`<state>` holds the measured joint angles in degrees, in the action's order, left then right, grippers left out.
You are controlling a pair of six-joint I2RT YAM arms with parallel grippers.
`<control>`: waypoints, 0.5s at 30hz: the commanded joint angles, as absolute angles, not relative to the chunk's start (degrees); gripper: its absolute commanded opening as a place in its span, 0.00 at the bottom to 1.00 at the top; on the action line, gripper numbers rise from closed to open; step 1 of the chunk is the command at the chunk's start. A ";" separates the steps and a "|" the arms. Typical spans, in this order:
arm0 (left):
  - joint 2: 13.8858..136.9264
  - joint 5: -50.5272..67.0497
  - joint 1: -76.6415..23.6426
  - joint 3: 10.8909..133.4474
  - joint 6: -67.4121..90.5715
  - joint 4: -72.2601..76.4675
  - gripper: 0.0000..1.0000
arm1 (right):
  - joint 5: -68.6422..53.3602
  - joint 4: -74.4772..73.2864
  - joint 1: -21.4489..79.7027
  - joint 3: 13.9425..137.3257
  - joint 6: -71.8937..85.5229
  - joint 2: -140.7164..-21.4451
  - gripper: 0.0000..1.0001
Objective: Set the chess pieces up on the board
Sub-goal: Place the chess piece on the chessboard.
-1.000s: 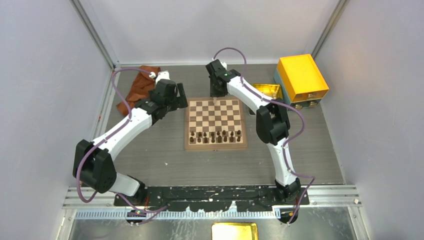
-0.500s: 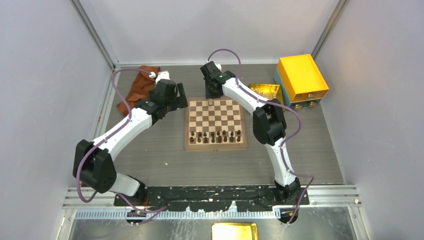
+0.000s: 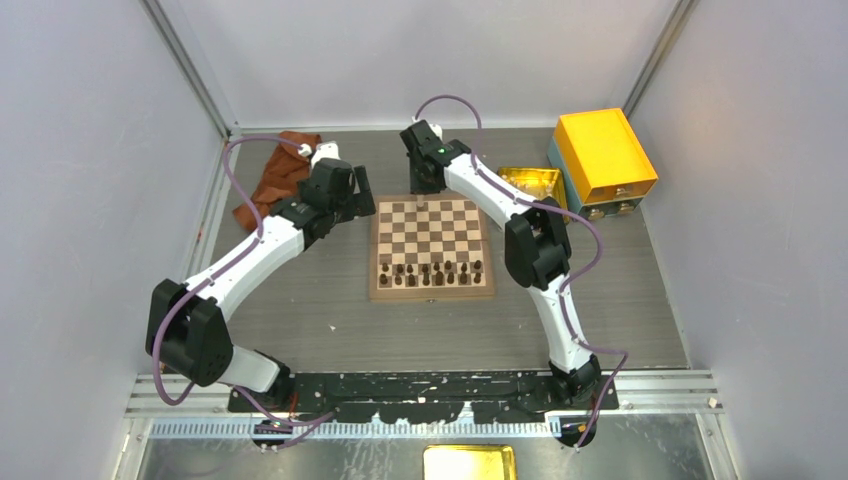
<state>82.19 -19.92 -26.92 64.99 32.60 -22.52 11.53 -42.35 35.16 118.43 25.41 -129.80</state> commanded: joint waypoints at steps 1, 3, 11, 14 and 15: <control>81.28 -20.74 -26.63 65.40 32.88 -19.78 1.00 | 12.57 -42.36 35.44 120.84 24.86 -129.95 0.01; 81.21 -20.73 -26.63 65.39 32.93 -19.76 1.00 | 12.57 -42.36 35.47 120.85 24.86 -130.12 0.01; 81.50 -20.73 -26.63 65.22 32.92 -19.63 1.00 | 12.74 -42.10 35.42 120.33 24.69 -130.34 0.01; 81.48 -20.74 -26.63 65.22 32.89 -19.64 1.00 | 12.74 -42.10 35.43 120.32 24.68 -130.38 0.01; 81.49 -20.70 -26.63 65.21 32.92 -19.62 1.00 | 12.74 -42.12 35.42 120.32 24.65 -130.38 0.01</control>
